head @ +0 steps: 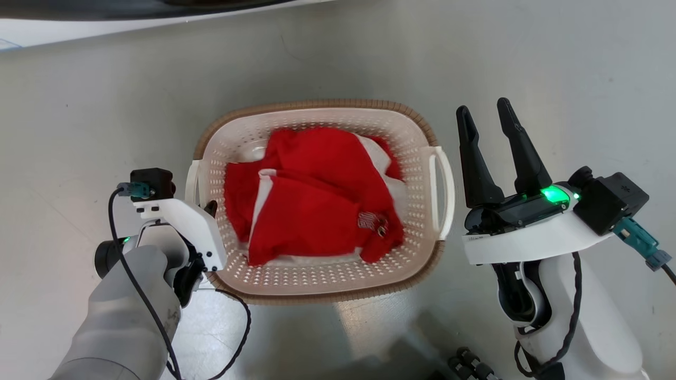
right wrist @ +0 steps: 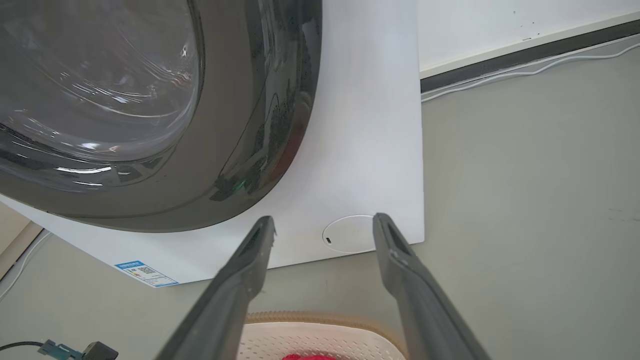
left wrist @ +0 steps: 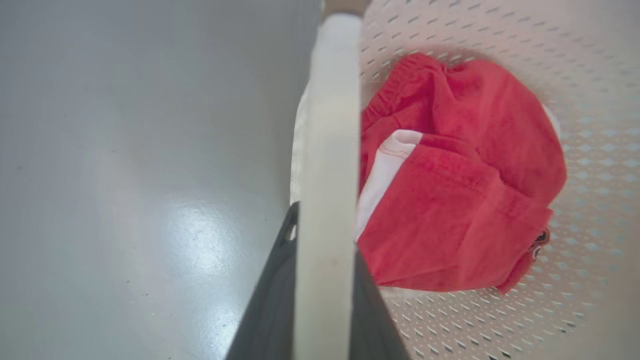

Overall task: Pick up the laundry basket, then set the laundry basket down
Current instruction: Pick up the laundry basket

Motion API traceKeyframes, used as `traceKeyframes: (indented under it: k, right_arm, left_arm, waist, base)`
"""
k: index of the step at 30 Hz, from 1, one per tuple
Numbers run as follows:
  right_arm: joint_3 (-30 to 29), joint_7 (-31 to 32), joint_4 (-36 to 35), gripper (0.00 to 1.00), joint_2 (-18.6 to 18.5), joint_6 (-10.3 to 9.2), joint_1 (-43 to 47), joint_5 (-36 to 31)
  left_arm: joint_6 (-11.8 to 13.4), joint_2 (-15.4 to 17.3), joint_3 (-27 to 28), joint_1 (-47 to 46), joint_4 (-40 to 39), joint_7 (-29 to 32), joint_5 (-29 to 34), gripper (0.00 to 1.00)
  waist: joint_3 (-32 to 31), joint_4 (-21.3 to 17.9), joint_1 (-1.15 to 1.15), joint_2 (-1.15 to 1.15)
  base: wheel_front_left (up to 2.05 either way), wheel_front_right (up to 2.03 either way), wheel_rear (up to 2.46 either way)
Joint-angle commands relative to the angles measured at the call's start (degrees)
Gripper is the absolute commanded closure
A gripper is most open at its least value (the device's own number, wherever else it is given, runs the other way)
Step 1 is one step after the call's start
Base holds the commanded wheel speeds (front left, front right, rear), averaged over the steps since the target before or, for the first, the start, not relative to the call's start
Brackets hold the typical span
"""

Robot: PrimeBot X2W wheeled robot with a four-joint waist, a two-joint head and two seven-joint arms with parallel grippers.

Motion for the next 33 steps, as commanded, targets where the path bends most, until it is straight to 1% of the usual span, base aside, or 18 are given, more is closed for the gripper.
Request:
traceKeyframes:
  k: [1, 8, 11, 14, 18, 22, 33]
  right_arm:
    - [1.3, -0.7, -0.6, 0.00, 0.1, 0.01, 0.0, 0.4]
    - [1.3, -0.7, 0.1, 0.00, 0.1, 0.01, 0.1, 0.3]
    - [1.2, -0.7, 0.4, 0.00, 0.1, 0.01, 0.2, 0.2]
    - [1.4, -0.7, 0.7, 0.00, 0.1, 0.01, 0.3, 0.1]
    - [1.7, -0.7, 1.0, 0.00, 0.1, 0.01, 0.3, 0.0]
    - [1.6, -0.7, 1.2, 0.00, 0.1, 0.01, 0.4, -0.4]
    - [1.8, -0.7, 1.6, 0.00, 0.1, 0.01, 0.3, -1.1]
  left_arm:
    - [-0.2, 0.6, 0.9, 0.5, -0.4, -0.5, -0.8, 1.00]
    - [-0.2, 1.2, 0.3, 1.3, 0.9, -1.3, -0.9, 1.00]
    - [1.0, 1.4, 0.2, 2.2, 1.3, -2.3, -0.7, 1.00]
    - [1.4, 1.8, 0.4, 3.6, 1.6, -2.7, -1.0, 1.00]
    - [2.7, 2.6, 0.6, 5.2, 1.7, -3.9, -1.3, 1.00]
    - [3.7, 2.7, 1.7, 6.4, 1.8, -5.4, -2.4, 1.00]
    - [5.3, 2.4, 2.2, 7.0, 1.9, -7.2, -3.2, 1.00]
  waist:
    - [-0.5, 0.0, 0.00, 0.00]
    - [-2.4, 0.8, 0.00, 0.00]
    - [-3.5, 1.5, 0.00, 0.00]
    - [-4.4, 2.0, 0.00, 0.00]
    - [-5.1, 2.5, 0.00, 0.00]
    - [-5.4, 3.0, 0.00, 0.00]
    - [-5.7, 3.7, 0.00, 0.00]
  base:
    - [0.00, 0.00, 0.00]
    - [0.00, 0.00, 0.00]
    - [0.00, 0.00, 0.00]
    - [0.00, 0.00, 0.00]
    - [0.00, 0.00, 0.00]
    - [0.00, 0.00, 0.00]
    - [0.00, 0.00, 0.00]
